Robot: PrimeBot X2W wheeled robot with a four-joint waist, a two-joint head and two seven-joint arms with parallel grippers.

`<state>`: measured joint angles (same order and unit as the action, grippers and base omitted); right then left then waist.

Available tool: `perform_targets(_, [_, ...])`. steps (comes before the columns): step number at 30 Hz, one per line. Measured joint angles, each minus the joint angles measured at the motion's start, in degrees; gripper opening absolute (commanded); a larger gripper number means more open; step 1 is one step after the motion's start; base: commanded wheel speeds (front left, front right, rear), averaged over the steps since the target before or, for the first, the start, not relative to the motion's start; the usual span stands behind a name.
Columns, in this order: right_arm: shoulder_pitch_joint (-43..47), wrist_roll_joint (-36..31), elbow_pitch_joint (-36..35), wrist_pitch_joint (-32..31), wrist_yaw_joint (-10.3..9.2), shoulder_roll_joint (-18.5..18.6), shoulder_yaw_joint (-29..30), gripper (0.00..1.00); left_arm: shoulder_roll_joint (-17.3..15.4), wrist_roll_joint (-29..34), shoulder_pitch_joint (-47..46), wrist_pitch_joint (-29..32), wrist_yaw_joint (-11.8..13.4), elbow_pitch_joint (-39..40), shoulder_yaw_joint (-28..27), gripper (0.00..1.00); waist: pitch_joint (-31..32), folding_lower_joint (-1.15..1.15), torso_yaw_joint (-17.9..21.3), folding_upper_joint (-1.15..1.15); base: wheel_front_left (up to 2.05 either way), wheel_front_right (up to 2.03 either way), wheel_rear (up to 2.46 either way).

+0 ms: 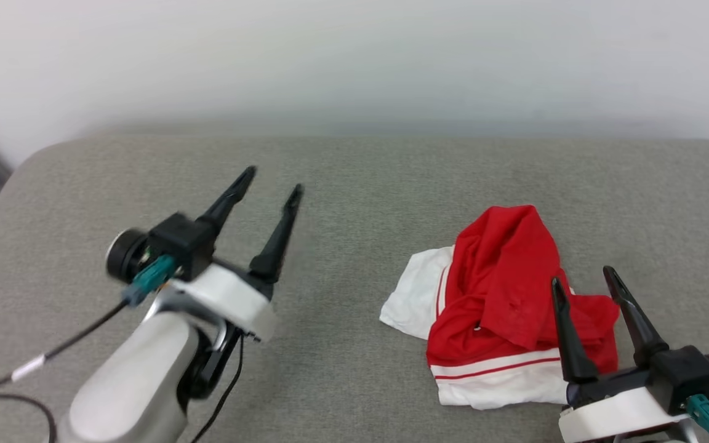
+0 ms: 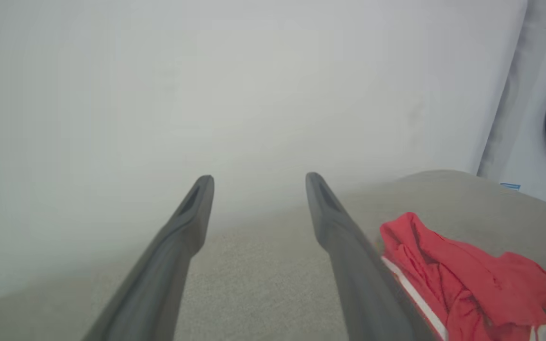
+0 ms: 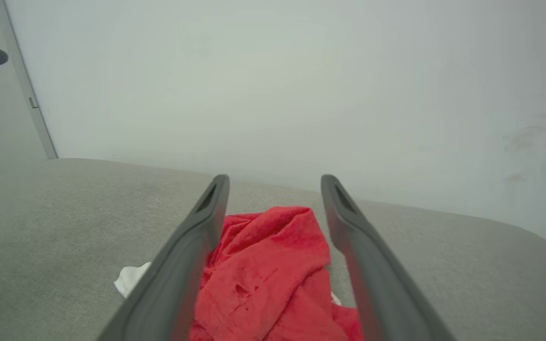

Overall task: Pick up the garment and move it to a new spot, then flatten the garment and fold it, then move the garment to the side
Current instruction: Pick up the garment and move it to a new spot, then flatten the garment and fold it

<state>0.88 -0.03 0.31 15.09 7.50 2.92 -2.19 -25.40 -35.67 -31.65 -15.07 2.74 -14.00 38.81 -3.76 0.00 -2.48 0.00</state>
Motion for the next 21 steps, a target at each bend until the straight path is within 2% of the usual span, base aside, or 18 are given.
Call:
perform_targets(4, [0.88, 0.91, 0.04, 0.0, 0.0, 0.0, 0.91, 1.0, 1.02, 3.76, 10.4, 0.0, 2.59, 5.98, -7.1, 1.0, 0.65, 0.0, -1.92, 0.0, 0.0, 0.0, 0.0])
perform_targets(10, [1.67, 1.01, 0.2, -0.01, 0.0, 0.0, 0.16, 1.0, 4.76, 9.84, 23.99, 0.0, 3.28, 10.87, -13.38, 1.0, 0.94, 0.0, -3.01, 0.0, 0.0, 0.0, 0.0])
perform_targets(16, [1.76, 1.01, 0.38, -0.01, 0.0, 0.0, -0.26, 1.0, 8.66, 14.15, 30.43, 0.0, 0.32, 11.96, -16.85, 1.0, 1.46, 0.0, -2.81, 0.0, 0.0, 0.0, 0.0])
perform_targets(21, [1.76, 1.08, 0.46, 0.0, 0.0, 0.0, -1.18, 1.0, 9.83, 16.3, 31.73, 0.0, -2.25, 10.09, -18.84, 1.0, 1.71, 0.0, -1.66, 0.0, 0.0, 0.0, 0.0])
